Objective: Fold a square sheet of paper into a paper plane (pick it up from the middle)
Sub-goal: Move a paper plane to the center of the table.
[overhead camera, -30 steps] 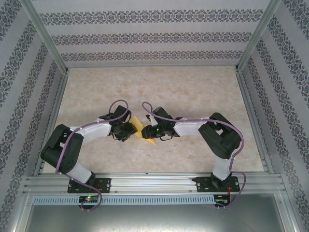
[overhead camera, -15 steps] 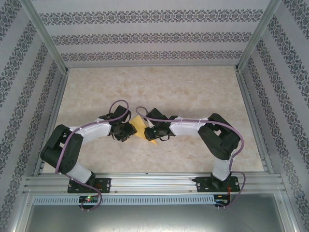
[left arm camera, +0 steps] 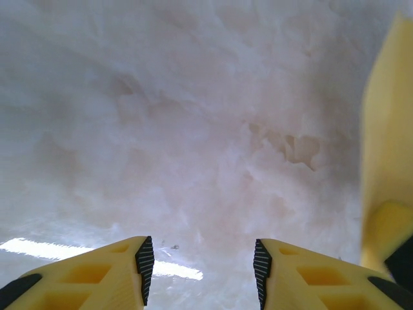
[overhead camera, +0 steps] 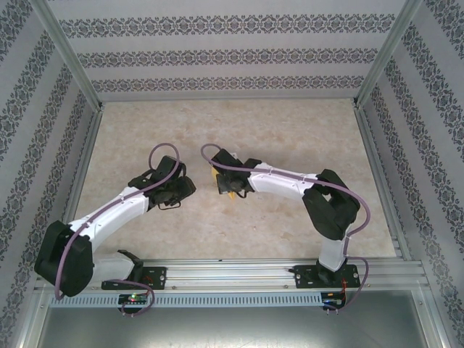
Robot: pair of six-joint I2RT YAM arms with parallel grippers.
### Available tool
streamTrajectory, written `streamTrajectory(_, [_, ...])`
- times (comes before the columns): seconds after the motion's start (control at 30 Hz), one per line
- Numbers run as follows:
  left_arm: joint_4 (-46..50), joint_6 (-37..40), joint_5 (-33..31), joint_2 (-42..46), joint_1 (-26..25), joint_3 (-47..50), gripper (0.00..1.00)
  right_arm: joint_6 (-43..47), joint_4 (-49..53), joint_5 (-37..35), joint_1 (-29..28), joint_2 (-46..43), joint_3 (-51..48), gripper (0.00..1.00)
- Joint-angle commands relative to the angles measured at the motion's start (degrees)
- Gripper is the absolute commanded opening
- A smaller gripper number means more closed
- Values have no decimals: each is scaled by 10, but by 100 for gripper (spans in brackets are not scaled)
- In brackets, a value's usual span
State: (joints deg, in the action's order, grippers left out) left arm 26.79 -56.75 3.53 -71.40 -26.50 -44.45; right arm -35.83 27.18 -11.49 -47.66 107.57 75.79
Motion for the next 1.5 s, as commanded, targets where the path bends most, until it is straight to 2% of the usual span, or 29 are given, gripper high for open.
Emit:
streamTrajectory(0.0, [42,20,-43,26,3,15,49,-55,66,-49,9,51,42,0])
streamTrajectory(0.23, [55,27,-56,56,5,25,49,-70,96,-52,15,111,99,2])
streamTrajectory(0.47, [52,30,-52,66,9,31,50,-74,98,-36,15,140,95,10])
streamTrajectory(0.63, [52,32,-50,65,11,29,50,-83,97,-30,21,147,84,20])
streamTrajectory(0.97, [48,31,-42,60,13,26,51,-107,95,-21,32,170,80,23])
streamTrajectory(1.0, [48,31,-41,59,13,27,51,-113,93,-24,32,171,79,24])
streamTrajectory(1.07, [48,31,-41,59,13,25,51,-120,92,-27,31,173,77,31])
streamTrajectory(1.3, [52,32,-38,61,14,25,51,-108,100,-28,32,168,85,32])
streamTrajectory(1.47, [53,38,-33,63,14,23,51,-86,103,-38,33,118,88,37])
